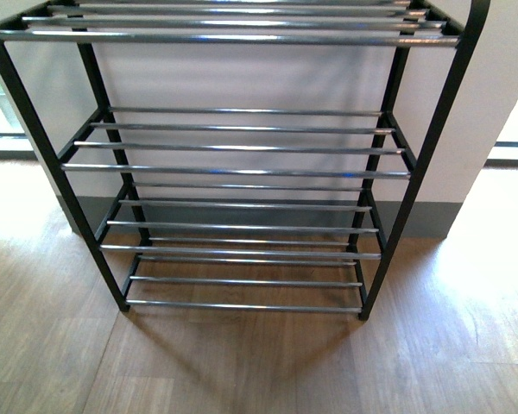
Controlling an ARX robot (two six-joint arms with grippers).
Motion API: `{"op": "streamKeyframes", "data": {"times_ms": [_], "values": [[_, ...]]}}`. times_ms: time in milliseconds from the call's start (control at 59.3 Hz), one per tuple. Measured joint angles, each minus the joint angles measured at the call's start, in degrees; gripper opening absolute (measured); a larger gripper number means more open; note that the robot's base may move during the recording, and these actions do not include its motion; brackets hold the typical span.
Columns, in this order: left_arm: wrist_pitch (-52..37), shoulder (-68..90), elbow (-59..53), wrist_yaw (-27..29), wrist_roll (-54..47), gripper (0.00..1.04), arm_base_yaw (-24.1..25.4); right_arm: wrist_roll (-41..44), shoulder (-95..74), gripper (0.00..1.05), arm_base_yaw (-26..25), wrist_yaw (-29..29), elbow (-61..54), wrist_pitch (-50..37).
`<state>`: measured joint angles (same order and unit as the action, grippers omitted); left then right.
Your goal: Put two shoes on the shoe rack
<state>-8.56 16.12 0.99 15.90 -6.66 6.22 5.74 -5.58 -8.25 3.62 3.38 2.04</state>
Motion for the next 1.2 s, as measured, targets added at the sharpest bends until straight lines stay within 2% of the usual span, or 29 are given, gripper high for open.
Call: {"op": "streamKeyframes", "data": {"times_ms": [1197], "values": [[0.0, 0.0, 0.0, 0.0, 0.0, 0.02, 0.0, 0.0, 0.0, 0.04, 0.0, -0.1, 0.0, 0.0]]}}
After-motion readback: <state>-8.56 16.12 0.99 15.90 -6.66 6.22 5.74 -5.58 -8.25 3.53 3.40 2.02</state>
